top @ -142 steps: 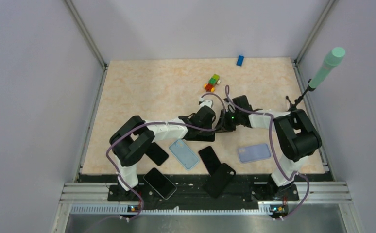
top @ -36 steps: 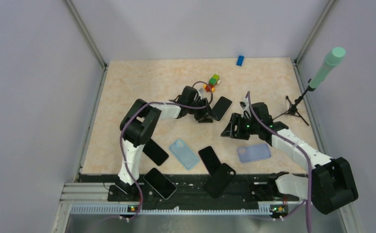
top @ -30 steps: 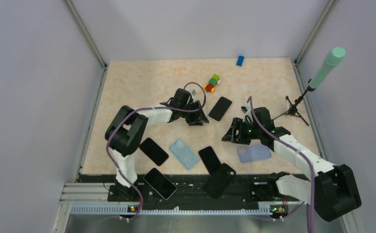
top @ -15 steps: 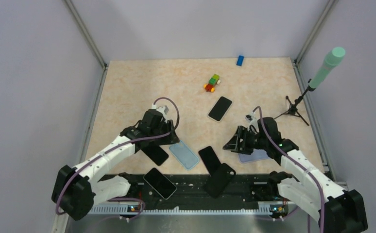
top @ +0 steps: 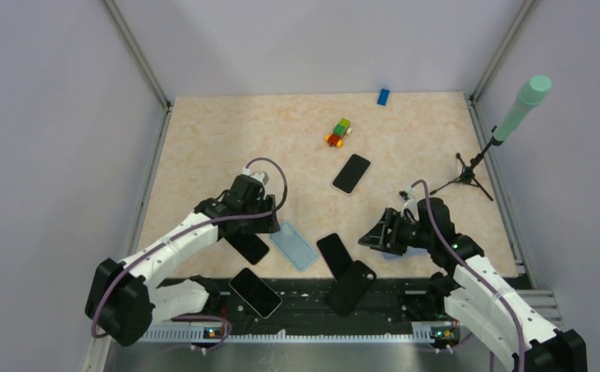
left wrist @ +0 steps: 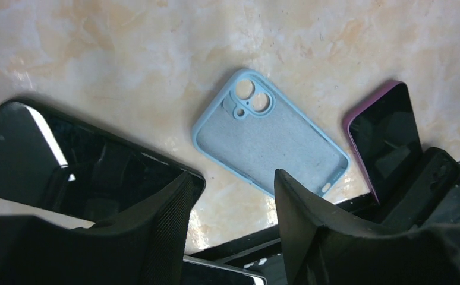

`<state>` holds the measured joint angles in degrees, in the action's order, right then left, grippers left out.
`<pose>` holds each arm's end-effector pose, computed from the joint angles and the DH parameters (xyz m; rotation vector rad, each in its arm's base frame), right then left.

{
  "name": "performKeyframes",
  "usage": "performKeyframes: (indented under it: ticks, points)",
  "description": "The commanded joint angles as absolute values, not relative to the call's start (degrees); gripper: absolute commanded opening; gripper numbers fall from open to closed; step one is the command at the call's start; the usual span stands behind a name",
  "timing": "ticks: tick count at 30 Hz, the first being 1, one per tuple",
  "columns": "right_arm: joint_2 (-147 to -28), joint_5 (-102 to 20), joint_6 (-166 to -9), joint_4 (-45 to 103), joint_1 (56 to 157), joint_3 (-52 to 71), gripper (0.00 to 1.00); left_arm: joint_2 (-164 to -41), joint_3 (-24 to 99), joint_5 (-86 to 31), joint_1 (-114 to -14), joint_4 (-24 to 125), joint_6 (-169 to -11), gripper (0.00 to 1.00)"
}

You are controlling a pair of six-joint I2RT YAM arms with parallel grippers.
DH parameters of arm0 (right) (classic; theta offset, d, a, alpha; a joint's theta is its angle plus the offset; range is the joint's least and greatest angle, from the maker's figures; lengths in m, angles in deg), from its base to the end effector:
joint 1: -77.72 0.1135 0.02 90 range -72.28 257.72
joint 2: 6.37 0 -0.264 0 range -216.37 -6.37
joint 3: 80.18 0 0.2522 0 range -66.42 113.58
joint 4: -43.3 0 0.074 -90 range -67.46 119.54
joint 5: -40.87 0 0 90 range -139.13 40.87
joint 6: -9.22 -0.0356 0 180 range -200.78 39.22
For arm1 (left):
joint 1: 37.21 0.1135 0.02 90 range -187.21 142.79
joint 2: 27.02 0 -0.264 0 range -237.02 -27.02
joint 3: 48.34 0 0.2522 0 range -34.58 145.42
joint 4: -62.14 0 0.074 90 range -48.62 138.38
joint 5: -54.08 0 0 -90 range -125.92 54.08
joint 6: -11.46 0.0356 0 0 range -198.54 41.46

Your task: Put the phone into the phone case

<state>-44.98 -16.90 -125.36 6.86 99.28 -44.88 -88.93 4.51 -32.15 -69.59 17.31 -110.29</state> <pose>0.1284 0.0711 0.1971 0.1619 2.4421 1.2078 0.1755 -0.1141 0.2182 0.0421 2.5925 -0.5210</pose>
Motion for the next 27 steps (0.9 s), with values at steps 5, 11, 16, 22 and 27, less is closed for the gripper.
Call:
performKeyframes:
  ticks: [5, 11, 16, 22, 27]
  points:
    - [-45.9, -18.0, -126.6, 11.4, 98.8, -47.1, 0.58, -101.4, 13.7, -33.2, -69.5, 15.2, -100.1, 0.55]
    - [-49.4, -19.8, -124.1, 11.6, 98.7, -45.0, 0.58, -109.3, 16.4, -32.2, -69.5, 18.2, -99.1, 0.55]
    - [-54.3, -20.5, -120.8, 11.2, 98.6, -42.0, 0.58, -116.4, 20.1, -33.6, -69.5, 17.3, -98.0, 0.56]
    - [-58.8, -18.9, -119.7, 13.4, 98.2, -40.4, 0.58, -122.2, 21.3, -35.3, -69.5, 17.2, -97.4, 0.55]
    - [-62.0, -18.6, -118.5, 14.1, 98.0, -38.8, 0.58, -123.5, 20.8, -35.1, -69.5, 17.4, -98.4, 0.38]
